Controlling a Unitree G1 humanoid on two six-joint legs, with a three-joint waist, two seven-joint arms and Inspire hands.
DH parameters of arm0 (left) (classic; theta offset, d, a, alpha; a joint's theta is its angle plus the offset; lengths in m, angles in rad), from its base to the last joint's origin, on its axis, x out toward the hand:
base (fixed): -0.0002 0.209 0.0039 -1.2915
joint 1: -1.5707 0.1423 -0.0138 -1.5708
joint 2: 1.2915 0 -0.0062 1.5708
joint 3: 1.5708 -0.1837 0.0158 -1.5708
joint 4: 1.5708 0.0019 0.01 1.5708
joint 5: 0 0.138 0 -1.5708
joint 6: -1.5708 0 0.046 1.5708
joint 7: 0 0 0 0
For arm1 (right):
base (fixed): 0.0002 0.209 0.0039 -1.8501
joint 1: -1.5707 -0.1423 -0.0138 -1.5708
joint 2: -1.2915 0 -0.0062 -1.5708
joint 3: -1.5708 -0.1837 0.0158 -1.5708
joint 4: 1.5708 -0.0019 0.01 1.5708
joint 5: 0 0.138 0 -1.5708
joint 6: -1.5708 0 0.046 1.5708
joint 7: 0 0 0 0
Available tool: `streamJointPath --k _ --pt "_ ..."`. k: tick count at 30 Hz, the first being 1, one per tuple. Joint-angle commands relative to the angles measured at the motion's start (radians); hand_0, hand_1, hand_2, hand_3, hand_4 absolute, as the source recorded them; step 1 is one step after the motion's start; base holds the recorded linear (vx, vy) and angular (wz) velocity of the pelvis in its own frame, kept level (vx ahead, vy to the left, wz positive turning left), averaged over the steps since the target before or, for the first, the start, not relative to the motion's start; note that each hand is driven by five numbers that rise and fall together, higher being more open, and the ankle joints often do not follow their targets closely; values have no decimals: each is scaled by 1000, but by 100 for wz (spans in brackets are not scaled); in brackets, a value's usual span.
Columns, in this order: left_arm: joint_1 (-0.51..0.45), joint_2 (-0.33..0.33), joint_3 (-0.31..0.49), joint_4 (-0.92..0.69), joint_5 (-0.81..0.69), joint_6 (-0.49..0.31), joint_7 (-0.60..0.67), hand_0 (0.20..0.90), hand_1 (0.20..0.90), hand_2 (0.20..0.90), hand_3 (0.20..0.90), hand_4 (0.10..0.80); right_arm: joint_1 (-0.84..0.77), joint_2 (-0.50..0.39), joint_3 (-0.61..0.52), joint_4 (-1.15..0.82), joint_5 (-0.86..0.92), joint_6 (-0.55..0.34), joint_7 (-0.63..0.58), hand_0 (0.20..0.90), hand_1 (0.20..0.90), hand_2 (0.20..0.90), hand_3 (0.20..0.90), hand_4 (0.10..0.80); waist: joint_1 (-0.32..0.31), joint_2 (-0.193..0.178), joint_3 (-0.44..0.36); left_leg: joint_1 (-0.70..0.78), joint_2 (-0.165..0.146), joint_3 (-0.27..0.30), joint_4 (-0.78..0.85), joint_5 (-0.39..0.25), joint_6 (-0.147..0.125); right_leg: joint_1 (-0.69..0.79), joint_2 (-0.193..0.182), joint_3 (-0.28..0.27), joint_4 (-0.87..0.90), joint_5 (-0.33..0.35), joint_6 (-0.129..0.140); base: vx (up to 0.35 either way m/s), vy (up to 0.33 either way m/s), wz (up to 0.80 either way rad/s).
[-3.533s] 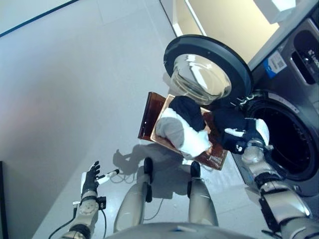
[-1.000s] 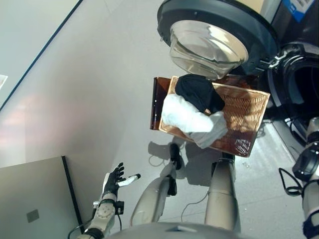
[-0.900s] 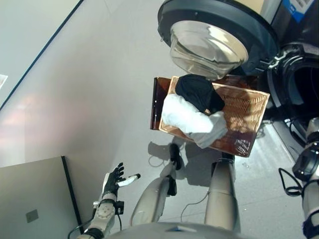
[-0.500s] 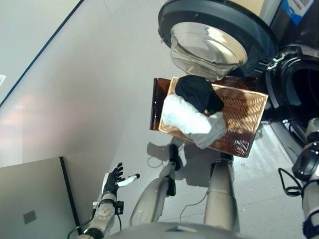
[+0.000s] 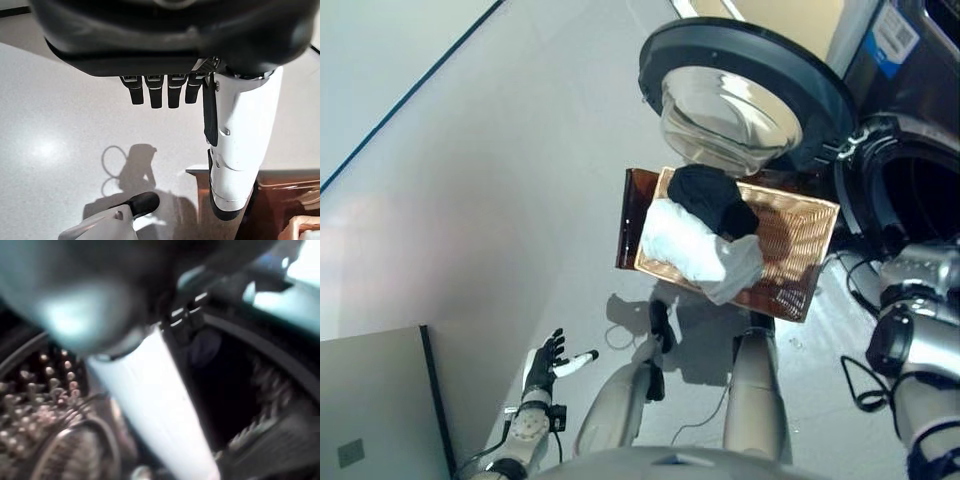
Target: Pick up the clothes and place them into the washing machine
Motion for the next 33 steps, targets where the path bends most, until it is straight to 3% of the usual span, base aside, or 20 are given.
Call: streamJointPath --k 1,14,17,26,33 --pt "7 81 92 94 -3 -11 71 900 900 900 900 800 33 -31 83 -3 -153 -3 -32 900 900 900 900 800 14 -32 -69 -47 -35 11 78 -82 0 90 5 -17 -272 154 -47 1 28 -11" --pt "22 131 176 102 22 -32 70 900 900 900 900 800 188 85 301 -80 -546 119 15 900 900 900 900 800 3 -104 -64 14 -24 11 79 -95 4 207 12 -33 -370 186 -36 11 -9 -4" --pt "24 138 195 101 23 -36 68 900 900 900 900 800 242 119 409 -175 -744 155 14 900 900 900 900 800 -5 -129 -61 25 -17 5 78 -93 4 227 19 -40 -382 190 -36 25 -44 2" --pt "34 132 200 71 20 -40 50 900 900 900 900 800 331 141 567 -399 -969 182 69 900 900 900 900 800 -8 -163 -72 39 -9 -8 75 -94 6 252 26 -54 -396 191 -33 30 -32 5" --pt "34 134 196 45 14 -49 44 900 900 900 900 800 329 139 631 -442 -1017 173 110 900 900 900 900 800 1 -169 -74 38 -8 -11 75 -94 8 254 26 -59 -401 192 -31 5 -1 1"
